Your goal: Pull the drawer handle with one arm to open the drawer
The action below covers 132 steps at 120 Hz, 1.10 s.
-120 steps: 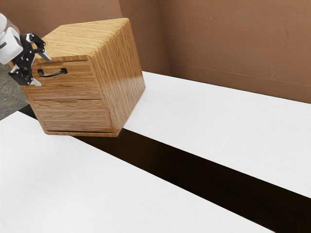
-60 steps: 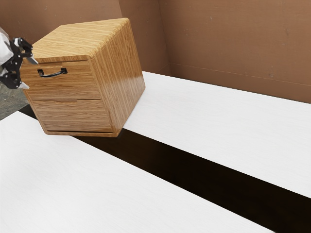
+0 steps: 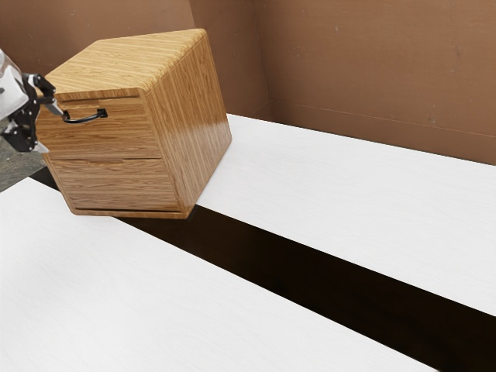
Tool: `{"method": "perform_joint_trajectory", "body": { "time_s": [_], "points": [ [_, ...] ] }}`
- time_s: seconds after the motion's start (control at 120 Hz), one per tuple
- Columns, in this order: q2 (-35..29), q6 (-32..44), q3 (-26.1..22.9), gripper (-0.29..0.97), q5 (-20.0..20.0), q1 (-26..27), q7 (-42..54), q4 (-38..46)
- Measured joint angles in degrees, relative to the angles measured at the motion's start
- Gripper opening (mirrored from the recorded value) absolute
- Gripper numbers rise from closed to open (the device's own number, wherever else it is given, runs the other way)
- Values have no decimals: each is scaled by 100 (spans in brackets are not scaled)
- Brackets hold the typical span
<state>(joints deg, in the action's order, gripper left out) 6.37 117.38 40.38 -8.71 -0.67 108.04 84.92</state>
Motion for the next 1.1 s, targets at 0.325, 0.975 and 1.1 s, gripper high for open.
{"method": "perform_joint_trajectory", "body": {
  "time_s": [0.325, 0.975, 1.1],
  "points": [
    [166, 121, -119, 68, -123, -24, 21, -6],
    [-820, 307, -661, 56, -149, -147, -4, 1121],
    [-2011, 328, -2965, 5, 31, -1892, -19, 1803]
  ]
}}
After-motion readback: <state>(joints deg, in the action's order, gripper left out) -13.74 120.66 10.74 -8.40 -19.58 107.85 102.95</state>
